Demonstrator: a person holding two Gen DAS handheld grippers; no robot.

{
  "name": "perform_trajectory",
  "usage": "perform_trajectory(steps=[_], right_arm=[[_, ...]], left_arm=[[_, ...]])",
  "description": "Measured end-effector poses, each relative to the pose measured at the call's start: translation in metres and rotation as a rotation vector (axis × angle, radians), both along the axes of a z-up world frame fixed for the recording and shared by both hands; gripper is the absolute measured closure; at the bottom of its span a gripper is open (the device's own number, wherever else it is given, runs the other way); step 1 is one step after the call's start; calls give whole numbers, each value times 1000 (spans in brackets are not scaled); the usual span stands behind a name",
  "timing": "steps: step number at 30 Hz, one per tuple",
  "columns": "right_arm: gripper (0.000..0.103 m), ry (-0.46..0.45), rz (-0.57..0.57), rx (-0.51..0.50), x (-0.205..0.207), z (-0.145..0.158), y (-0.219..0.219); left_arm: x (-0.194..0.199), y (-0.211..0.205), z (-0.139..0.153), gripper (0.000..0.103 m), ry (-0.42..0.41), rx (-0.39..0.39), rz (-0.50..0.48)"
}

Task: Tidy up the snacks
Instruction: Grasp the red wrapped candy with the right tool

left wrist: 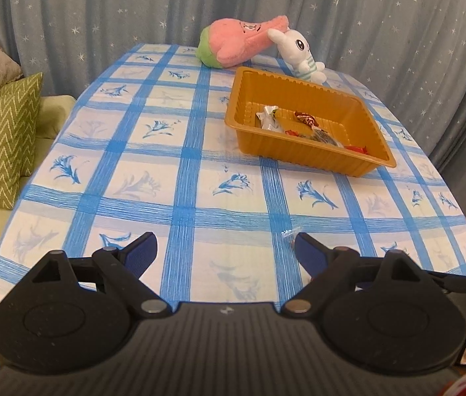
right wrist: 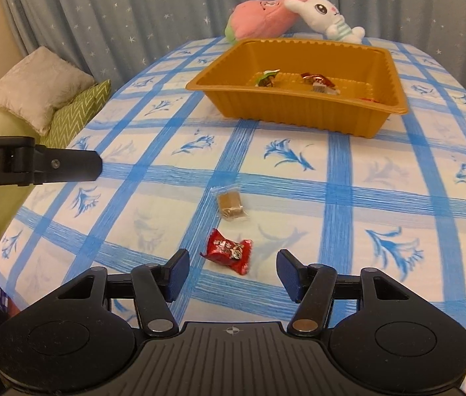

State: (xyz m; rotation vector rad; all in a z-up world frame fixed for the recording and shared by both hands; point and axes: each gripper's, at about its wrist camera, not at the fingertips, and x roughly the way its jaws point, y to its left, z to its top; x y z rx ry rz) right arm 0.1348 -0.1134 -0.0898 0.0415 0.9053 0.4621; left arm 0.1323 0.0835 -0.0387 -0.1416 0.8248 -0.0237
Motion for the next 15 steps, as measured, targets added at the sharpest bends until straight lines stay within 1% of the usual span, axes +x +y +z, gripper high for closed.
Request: perform_trajectory(steps=[4,6,10,13,15], right_arm=[[52,-25,9,-12,4,-6,7],[56,-36,15,-24,5,-10,9],[60,-33,19,-37,7,-19,13],[63,-51,14,-39,6,-21,14],[68,-56,8,-37,7,-22,14]], left_arm=[[7,0,-7,14,13,-4,-3],[9,0,-10,14,19,-6,-5],[13,1,-15,14,30,-19,-4],[14,1,-18,14,35,-18,-8],[15,0,-19,14,40,-16,-13]])
